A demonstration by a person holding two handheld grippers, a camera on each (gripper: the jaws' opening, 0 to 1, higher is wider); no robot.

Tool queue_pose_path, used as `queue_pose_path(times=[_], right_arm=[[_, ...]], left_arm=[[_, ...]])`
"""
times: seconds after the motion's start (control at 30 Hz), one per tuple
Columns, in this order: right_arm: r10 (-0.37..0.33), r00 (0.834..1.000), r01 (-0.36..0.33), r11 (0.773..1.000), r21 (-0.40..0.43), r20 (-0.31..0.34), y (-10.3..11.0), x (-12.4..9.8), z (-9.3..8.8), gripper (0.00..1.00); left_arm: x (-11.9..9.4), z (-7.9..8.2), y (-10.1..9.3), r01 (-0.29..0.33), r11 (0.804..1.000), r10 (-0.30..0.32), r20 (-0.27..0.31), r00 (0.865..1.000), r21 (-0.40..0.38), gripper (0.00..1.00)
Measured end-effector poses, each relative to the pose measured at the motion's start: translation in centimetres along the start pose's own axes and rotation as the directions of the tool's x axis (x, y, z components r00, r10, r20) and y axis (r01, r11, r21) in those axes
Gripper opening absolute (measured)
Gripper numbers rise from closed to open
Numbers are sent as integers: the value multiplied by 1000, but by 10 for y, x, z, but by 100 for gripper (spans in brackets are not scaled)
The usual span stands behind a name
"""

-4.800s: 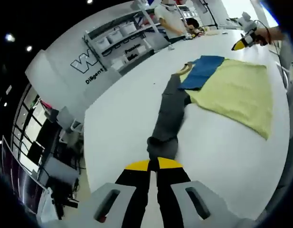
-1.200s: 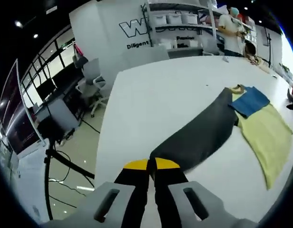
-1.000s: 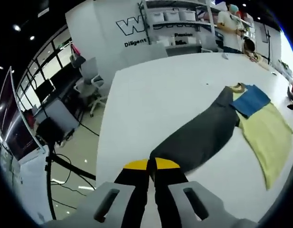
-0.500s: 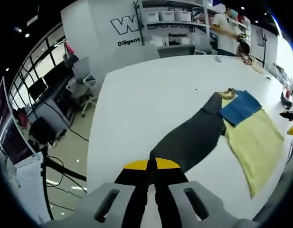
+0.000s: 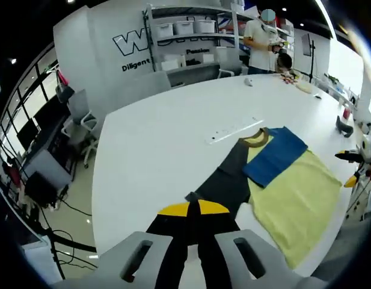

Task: Fold the garment on the visible template until the final outline fits inside the template.

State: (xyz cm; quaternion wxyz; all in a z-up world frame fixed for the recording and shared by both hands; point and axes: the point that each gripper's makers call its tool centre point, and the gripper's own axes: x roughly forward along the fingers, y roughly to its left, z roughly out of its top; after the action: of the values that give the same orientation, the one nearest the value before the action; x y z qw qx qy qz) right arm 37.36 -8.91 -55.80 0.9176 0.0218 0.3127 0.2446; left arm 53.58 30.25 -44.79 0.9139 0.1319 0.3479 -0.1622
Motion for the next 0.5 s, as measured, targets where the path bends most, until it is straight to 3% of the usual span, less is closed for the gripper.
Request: queue_pose_path(times=[0.5], right_arm=[[7,1000,-8,1000,-18,-2,-1,-2,1,99]], left_arm=[[16,68,-86,123,987,-128,51,990,104,5]])
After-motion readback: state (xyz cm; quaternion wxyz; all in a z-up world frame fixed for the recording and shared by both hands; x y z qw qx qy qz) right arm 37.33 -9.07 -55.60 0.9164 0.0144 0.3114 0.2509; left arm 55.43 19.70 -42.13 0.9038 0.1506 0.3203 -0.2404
